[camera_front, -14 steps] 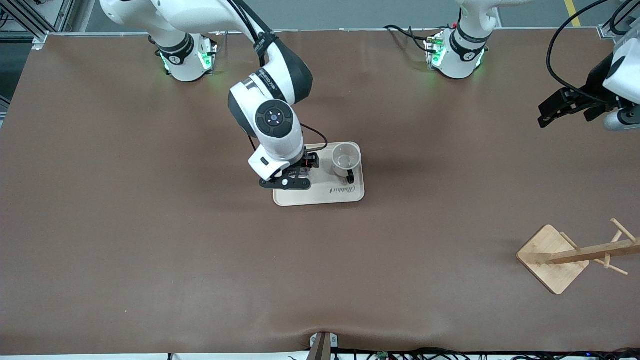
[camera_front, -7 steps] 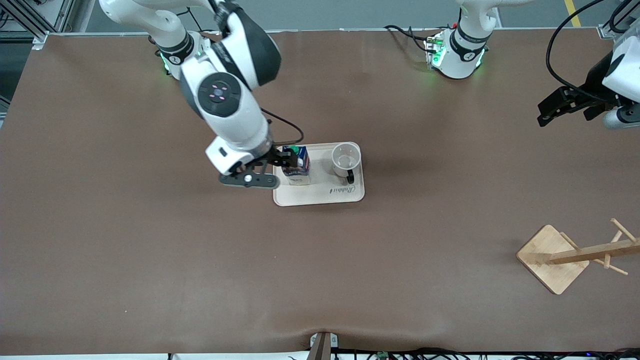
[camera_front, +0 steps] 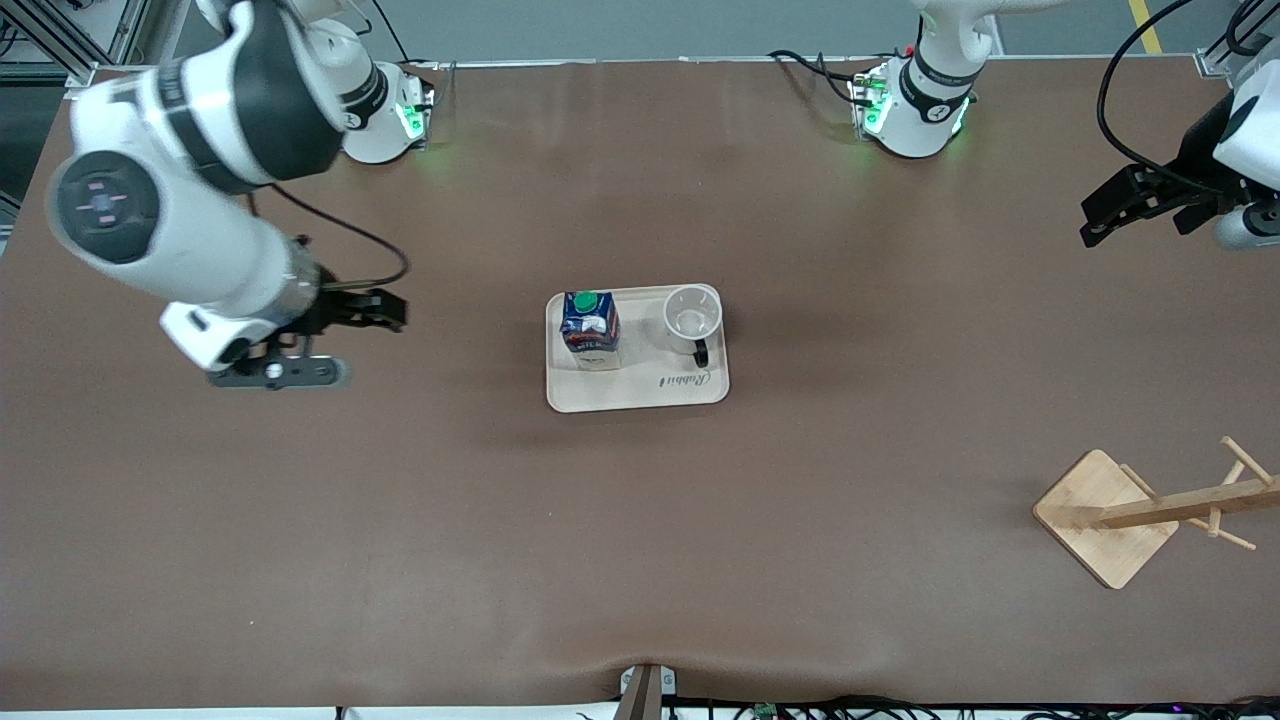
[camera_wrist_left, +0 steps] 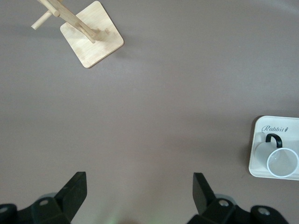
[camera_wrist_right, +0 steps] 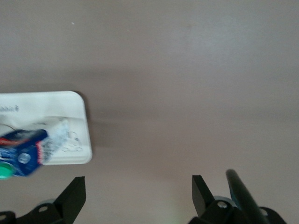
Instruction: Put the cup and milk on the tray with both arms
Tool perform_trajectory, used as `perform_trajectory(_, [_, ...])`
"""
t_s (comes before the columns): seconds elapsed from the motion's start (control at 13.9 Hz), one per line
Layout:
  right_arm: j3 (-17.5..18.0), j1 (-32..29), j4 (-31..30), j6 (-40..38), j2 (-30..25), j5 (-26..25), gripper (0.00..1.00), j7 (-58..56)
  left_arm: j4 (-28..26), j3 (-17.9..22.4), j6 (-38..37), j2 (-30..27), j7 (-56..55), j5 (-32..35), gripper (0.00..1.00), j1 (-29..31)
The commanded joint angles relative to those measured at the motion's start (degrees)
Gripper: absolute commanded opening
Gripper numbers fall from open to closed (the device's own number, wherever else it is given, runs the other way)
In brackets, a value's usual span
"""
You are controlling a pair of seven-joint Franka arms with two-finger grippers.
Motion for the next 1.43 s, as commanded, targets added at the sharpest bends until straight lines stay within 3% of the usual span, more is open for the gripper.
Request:
perform_trajectory(0.0, [1.2,-4.5,-10.0,4.7,-8.2,-2.9,1.0,-7.3,0.1,0.0,-1.1,-0.7,1.2,0.9,1.0,0.2])
perform_trajectory(0.43, [1.3,-14.8,-14.7,5.0,-14.5,-2.9,1.0,-20.5,0.2,0.0,-1.2,-0.9,1.2,0.9,1.0,0.3])
perform_trajectory(0.79, [1.3,-23.3,-11.5,-2.1,-16.2,-2.1,1.0,-20.7,0.3,0.0,-1.2,-0.8,1.3,0.8,1.0,0.3])
perform_trajectory(1.15, [0.7,-26.7,-3.7,-2.4,-15.8,-2.9,1.0,-20.3,1.8,0.2,-1.2,-0.1,1.4,0.7,1.0,0.4])
perform_trajectory(1.36, [1.2,-26.5,-3.4,-2.1,-15.5,-3.0,1.0,-20.3,2.6,0.3,-1.2,0.3,1.3,0.8,1.0,0.4])
